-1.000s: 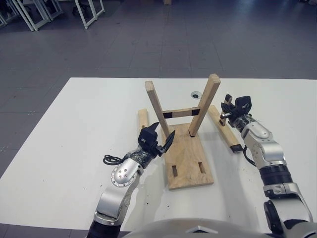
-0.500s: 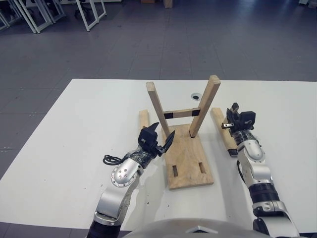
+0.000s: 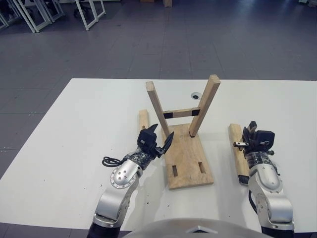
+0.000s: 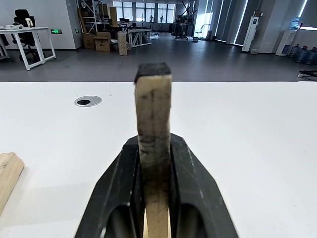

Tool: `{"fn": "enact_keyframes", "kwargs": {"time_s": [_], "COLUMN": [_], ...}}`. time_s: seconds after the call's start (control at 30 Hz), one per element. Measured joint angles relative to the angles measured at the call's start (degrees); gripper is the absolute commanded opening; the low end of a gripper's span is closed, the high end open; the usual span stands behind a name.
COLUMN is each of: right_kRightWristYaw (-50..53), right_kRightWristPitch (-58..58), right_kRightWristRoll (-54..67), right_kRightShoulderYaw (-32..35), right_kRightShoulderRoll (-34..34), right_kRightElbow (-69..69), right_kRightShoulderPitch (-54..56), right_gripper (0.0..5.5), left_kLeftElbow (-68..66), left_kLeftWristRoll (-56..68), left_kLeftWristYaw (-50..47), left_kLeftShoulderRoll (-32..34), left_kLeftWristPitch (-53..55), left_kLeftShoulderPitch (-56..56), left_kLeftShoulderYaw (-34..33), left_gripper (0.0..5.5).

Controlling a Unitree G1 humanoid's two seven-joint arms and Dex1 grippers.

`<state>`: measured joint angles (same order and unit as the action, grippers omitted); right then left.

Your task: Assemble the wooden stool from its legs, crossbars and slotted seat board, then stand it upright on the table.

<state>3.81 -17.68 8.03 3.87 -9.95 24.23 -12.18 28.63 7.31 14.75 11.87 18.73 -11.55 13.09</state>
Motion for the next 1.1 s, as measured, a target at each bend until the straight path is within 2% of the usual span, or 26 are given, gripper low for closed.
{"fn": "enact_keyframes", "kwargs": {"time_s": [0.2, 0.53, 0.63, 0.8, 1.03, 1.07, 1.1], "right_kRightWristYaw": [0.4, -2.6, -3.2, -3.5, -3.6, -3.6, -3.6], "right_kRightWristPitch": [2.0, 26.9, 30.7, 30.7, 23.6, 23.5, 23.4], "right_kRightWristRoll": [-1.8, -3.9, -3.9, -3.8, -3.9, -3.9, -4.0], "right_kRightShoulderYaw": [1.1, 1.1, 1.3, 1.3, 1.5, 1.5, 1.6], "right_kRightShoulderRoll": [0.9, 3.3, 3.6, 4.3, 4.3, 4.3, 4.3], "right_kRightElbow": [-1.5, -20.7, -22.6, -21.9, -14.7, -14.7, -14.7], "right_kRightShoulderPitch": [0.9, 2.4, 1.9, 1.5, 0.6, 0.6, 0.6], "right_gripper": [0.4, 0.4, 0.4, 0.4, 0.4, 0.77, 0.87], "left_kLeftElbow": [0.0, -0.1, -0.1, -0.1, -0.1, -0.1, -0.1], "left_kLeftWristRoll": [0.0, -0.2, -0.2, -0.2, -0.2, -0.2, -0.2], "left_kLeftWristYaw": [0.0, 0.3, 0.6, 0.6, 0.6, 0.6, 0.6], "left_kLeftShoulderRoll": [0.0, 0.3, 0.6, 0.7, 0.7, 0.7, 0.7], "left_kLeftWristPitch": [0.1, 0.6, 0.9, 0.9, 0.9, 1.0, 1.0], "left_kLeftShoulderPitch": [0.0, 0.2, 0.2, 0.3, 0.4, 0.4, 0.4], "left_kLeftShoulderYaw": [0.0, 0.0, -0.1, -0.3, -0.3, -0.3, -0.3], "left_gripper": [3.44, 3.44, 3.44, 3.44, 3.44, 3.44, 3.44]}}
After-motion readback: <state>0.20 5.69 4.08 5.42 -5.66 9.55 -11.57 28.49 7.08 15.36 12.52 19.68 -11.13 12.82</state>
